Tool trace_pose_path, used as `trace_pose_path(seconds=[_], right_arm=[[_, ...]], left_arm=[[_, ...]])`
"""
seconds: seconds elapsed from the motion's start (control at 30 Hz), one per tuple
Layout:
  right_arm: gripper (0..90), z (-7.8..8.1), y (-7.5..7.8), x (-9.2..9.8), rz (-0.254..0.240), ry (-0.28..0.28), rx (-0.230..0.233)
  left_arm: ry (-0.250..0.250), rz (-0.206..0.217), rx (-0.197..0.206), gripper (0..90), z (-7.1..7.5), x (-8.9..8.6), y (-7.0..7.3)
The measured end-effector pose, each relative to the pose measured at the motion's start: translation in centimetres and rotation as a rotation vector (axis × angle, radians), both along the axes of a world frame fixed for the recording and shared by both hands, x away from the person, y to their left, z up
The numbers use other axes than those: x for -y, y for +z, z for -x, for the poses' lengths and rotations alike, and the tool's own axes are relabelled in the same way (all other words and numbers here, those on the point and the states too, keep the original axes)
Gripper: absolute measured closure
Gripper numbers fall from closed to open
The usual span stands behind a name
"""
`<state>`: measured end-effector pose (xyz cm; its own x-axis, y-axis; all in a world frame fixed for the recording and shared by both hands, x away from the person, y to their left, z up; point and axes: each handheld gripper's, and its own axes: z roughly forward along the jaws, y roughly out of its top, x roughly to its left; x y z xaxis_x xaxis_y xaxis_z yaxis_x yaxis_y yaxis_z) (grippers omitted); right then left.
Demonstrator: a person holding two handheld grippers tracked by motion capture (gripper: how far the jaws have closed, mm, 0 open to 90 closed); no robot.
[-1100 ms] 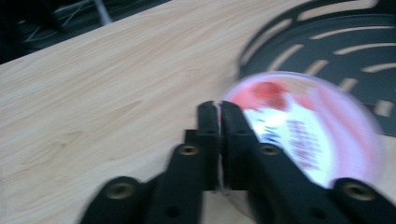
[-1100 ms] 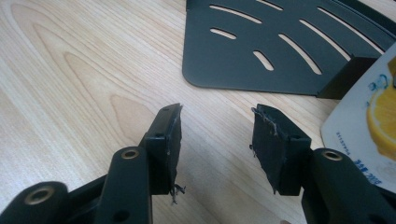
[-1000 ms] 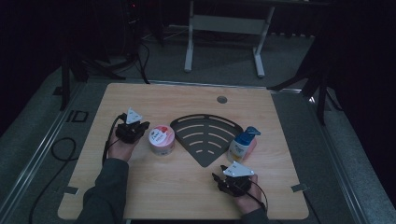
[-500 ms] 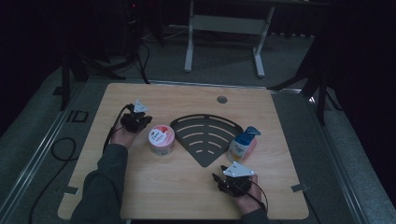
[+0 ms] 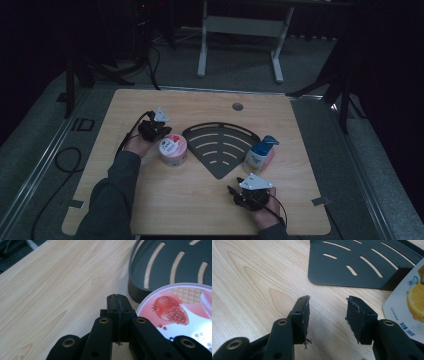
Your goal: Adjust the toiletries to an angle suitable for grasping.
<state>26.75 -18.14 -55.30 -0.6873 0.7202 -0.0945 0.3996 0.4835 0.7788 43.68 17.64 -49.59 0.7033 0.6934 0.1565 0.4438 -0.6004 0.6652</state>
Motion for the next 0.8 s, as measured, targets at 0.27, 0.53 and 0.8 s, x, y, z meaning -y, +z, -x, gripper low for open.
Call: trace_pose_path(seconds=[0.27, 0.53, 0.8], right_arm=[[52.5, 0.02, 0.02, 0.05, -0.002, -0.001, 0.0], [52.4, 0.03, 0.03, 0.06, -0.002, 0.002, 0.0], [52.4, 0.01, -0.02, -0.03, 0.001, 0.003, 0.0]], left_arm=[[-0.022, -0.023, -0.003, 89.9, -0.11, 0.35, 0.1], [-0.022, -0.024, -0.004, 90.0, -0.02, 0.34, 0.12], [-0.061, -0.033, 0.001, 90.0, 0.67, 0.61, 0.14]])
